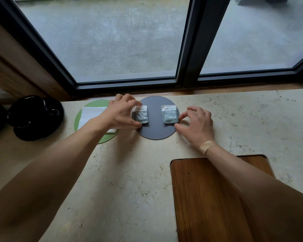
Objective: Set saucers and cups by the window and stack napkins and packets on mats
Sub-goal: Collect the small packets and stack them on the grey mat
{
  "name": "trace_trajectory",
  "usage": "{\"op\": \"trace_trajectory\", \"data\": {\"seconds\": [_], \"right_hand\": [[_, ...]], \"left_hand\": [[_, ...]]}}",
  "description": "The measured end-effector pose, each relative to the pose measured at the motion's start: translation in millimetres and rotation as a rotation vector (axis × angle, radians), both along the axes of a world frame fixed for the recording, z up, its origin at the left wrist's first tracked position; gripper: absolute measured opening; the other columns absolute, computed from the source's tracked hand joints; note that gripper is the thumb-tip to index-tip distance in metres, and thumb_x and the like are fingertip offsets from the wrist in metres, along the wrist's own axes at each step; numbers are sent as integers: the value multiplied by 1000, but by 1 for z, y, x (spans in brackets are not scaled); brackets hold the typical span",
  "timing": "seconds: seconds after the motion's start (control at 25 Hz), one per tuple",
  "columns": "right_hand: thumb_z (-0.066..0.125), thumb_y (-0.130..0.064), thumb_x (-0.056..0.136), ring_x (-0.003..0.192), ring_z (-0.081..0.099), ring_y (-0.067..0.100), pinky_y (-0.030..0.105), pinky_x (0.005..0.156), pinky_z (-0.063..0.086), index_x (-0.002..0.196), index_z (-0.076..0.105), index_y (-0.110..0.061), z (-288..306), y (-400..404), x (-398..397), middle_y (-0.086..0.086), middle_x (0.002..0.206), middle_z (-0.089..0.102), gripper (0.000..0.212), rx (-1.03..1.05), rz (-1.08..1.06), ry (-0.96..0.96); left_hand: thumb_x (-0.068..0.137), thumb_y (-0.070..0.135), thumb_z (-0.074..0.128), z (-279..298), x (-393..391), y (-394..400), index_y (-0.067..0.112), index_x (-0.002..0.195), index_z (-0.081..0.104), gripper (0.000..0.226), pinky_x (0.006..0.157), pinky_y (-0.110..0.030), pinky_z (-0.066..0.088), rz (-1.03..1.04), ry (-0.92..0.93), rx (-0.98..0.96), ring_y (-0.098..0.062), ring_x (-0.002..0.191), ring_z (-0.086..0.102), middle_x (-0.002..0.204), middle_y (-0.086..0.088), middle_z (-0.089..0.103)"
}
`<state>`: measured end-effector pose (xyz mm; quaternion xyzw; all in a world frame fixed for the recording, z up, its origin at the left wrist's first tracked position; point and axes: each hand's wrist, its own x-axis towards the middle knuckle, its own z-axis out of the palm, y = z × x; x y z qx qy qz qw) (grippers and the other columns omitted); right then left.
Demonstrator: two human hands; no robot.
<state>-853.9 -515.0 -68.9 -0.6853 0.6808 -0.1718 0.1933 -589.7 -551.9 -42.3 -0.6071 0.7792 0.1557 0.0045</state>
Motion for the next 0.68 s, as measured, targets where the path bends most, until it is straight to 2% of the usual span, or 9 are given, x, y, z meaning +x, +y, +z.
{"op": "trace_trajectory", "data": {"seconds": [0.48,0.68], "right_hand": [[70,-42,80,128,32,23,35,99,32,100,63,-29,3,0,0,-3,135,47,24,16,4,12],[69,-41,82,128,32,24,36,100,33,104,63,-28,7,1,0,-2,134,48,27,33,22,10]], "left_hand": [[67,54,70,-2,-1,1,35,133,46,72,96,-42,27,0,-16,-28,-22,121,28,130,3,43],[66,61,71,2,2,3,32,143,36,89,100,-45,26,-19,-39,-35,-24,127,24,140,2,37]]}}
